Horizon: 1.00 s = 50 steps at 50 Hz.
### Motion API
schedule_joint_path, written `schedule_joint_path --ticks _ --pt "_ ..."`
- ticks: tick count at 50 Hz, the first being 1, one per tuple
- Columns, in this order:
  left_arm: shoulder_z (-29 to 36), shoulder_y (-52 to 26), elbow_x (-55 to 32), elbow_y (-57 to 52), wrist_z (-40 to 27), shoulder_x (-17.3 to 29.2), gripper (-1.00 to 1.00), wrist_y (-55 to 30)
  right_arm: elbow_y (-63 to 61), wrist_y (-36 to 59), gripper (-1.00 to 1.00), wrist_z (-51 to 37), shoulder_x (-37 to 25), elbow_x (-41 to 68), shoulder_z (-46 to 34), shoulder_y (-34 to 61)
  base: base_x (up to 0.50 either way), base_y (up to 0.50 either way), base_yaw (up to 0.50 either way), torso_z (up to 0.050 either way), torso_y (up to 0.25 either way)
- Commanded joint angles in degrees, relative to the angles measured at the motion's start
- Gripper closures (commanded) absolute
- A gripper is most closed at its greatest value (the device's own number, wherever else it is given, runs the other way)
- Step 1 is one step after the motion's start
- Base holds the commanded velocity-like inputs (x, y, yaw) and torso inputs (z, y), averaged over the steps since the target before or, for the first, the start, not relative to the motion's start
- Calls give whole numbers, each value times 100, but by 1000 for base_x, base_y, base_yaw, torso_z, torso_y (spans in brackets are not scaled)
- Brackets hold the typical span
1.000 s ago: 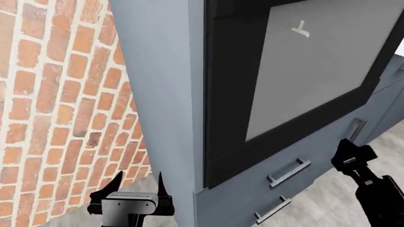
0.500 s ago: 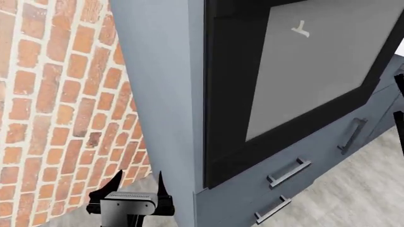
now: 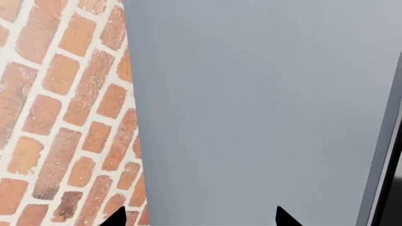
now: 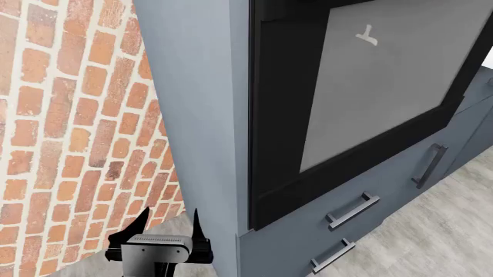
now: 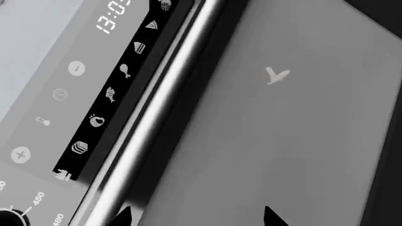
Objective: Open the oven door
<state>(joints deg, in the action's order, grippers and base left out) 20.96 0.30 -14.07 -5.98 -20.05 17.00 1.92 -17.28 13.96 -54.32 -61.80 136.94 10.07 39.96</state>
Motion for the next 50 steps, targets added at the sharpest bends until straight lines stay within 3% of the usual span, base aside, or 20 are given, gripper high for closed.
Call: schedule_joint_path --ticks 1,19,33,50 --pt "14 6 -32 -96 -27 28 -100 -43 136 -10 -100 -140 -169 313 -109 488 0 0 0 0 0" --pt "34 3 -32 -171 -80 67 -100 -66 196 -634 -100 77 610 151 42 322 0 0 0 0 0" --pt "28 10 -74 -170 -104 87 -100 -57 509 -882 -100 59 1175 -156 -577 723 0 0 0 0 0" --pt "11 12 -114 -86 -106 110 -100 42 1030 -534 -100 214 1742 -315 -1460 1628 0 0 0 0 0"
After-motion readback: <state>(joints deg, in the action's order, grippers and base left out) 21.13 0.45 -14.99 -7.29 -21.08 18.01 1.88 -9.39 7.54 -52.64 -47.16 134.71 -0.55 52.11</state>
